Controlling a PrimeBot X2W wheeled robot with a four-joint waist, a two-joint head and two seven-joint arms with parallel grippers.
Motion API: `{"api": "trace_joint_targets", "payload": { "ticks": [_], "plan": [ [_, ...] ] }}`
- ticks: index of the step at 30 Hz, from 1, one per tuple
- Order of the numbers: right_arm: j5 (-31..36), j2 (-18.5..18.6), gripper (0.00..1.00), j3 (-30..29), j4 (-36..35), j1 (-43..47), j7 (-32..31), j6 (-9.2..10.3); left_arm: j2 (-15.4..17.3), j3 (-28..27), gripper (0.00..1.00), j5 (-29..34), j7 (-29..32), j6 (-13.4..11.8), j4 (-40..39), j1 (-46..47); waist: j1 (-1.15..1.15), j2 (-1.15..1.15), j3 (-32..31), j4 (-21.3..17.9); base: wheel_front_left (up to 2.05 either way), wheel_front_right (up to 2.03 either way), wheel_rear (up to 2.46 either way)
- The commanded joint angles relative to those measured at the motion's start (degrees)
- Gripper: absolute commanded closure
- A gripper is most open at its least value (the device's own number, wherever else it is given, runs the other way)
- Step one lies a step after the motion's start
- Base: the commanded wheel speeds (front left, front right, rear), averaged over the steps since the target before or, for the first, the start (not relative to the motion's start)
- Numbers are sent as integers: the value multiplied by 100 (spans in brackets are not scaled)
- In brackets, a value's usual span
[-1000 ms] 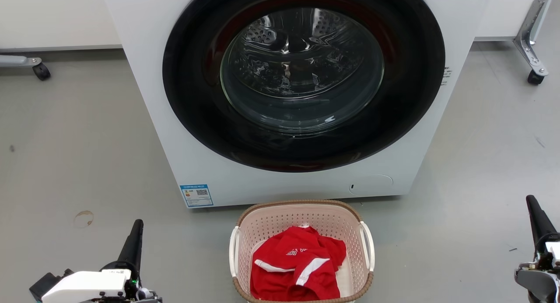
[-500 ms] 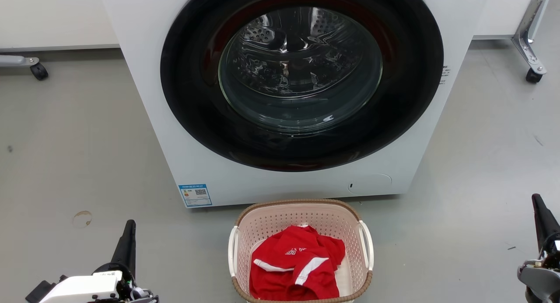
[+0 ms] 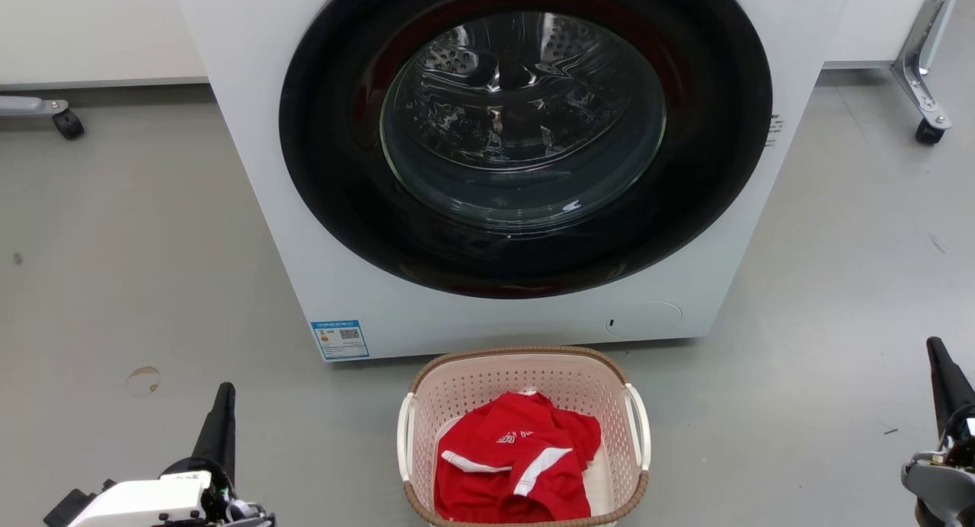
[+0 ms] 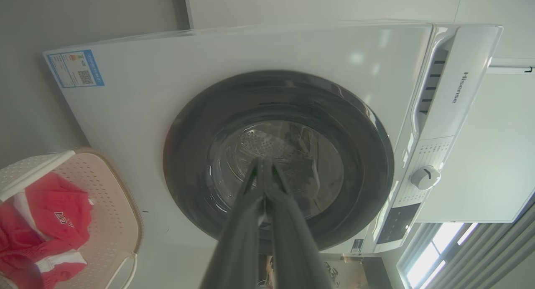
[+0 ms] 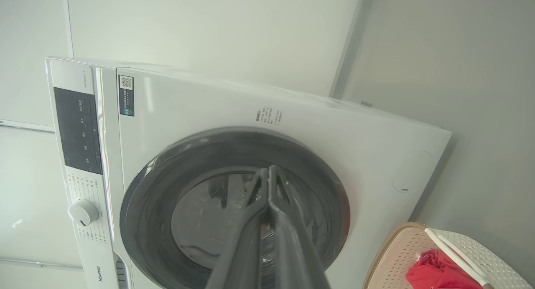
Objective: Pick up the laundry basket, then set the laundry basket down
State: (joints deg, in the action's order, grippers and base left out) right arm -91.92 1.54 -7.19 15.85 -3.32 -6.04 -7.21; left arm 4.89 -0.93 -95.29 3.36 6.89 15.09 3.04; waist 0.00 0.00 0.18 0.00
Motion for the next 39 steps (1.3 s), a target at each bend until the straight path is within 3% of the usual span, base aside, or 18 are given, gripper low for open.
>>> {"api": "trace_joint_targets", "payload": {
  "ticks": [1, 39],
  "plan": [
    [-31, 143, 100, 75, -184, -285, -39, -28, 59, -197, 100, 10, 22, 59, -128, 287, 0, 0, 0, 0, 0, 0, 0],
    [-25, 139, 100, 68, -183, -286, -44, -28, -34, -327, 100, 119, 127, 59, -118, 295, 0, 0, 0, 0, 0, 0, 0]
  ]
}}
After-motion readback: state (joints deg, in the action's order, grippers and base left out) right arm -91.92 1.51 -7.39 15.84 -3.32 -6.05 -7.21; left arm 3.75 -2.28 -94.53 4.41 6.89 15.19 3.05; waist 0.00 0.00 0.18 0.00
